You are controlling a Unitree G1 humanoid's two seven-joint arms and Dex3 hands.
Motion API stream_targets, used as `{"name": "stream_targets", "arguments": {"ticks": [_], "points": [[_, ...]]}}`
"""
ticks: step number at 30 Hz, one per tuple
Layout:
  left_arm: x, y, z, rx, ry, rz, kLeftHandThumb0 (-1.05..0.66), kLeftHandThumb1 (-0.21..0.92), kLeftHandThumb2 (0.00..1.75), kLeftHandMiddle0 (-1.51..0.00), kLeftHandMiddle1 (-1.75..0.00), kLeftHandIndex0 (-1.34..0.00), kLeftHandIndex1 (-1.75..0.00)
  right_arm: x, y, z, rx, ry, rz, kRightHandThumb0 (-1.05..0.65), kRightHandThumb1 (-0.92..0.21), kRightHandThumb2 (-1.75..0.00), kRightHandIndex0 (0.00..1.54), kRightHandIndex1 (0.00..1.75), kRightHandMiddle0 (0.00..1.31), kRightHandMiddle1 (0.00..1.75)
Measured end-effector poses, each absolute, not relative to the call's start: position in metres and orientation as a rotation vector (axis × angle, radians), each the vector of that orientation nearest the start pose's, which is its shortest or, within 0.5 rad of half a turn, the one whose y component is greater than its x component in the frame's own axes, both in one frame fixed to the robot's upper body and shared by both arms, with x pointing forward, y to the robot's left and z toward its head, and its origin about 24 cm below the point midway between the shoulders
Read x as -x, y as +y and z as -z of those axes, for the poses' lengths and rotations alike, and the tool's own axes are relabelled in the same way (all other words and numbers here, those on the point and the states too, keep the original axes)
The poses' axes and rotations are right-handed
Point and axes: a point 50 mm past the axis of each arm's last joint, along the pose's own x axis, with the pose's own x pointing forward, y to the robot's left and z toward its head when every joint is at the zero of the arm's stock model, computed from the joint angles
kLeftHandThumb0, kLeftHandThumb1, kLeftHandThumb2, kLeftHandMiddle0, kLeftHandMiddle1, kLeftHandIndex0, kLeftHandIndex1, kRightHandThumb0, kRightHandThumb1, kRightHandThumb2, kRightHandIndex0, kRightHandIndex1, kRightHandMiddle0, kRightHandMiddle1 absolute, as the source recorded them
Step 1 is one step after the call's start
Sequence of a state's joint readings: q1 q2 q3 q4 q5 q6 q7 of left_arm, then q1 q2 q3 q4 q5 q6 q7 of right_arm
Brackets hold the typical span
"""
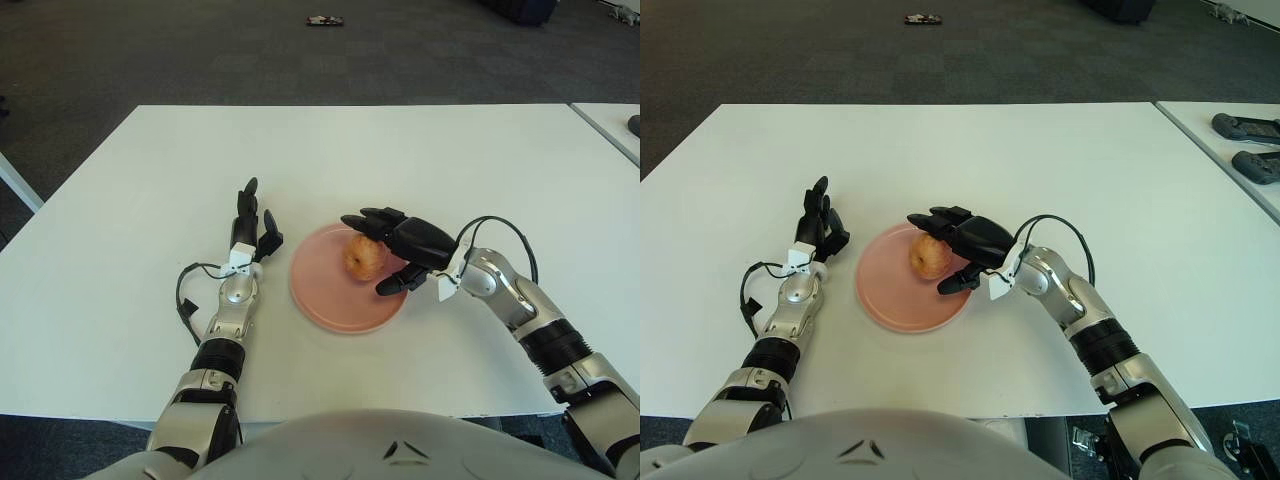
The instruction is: Put the apple into the plate.
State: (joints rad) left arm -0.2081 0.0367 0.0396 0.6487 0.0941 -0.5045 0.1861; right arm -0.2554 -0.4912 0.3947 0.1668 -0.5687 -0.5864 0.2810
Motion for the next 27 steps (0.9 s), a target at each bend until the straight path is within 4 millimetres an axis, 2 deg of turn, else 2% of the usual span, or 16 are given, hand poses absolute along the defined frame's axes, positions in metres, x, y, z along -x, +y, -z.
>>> {"name": "stream_targets", "arguments": {"ticks": [17,27], "points": [[-0.275,0.159,0.004,-0.108,-0.071,-0.132,-0.81,0.92,1.04,-0.20,-0.01,0.00,-0.48,-0.256,-0.118,-0.077,1.062,-0.523,-0.900,-1.05,-0.92,-0.54,0.00,0.00,0.00,0.00],[-0.274,0.159,0.004,-0.109,-0.074,-0.131,-0.82,0.92,1.03,-0.20,-0.01,0.00,-0.48,-0.274,-0.141,-0.114,0.996,-0.628,-0.733,-1.05,-0.92,-0.48,0.00,0.00,0.00,0.00]]}}
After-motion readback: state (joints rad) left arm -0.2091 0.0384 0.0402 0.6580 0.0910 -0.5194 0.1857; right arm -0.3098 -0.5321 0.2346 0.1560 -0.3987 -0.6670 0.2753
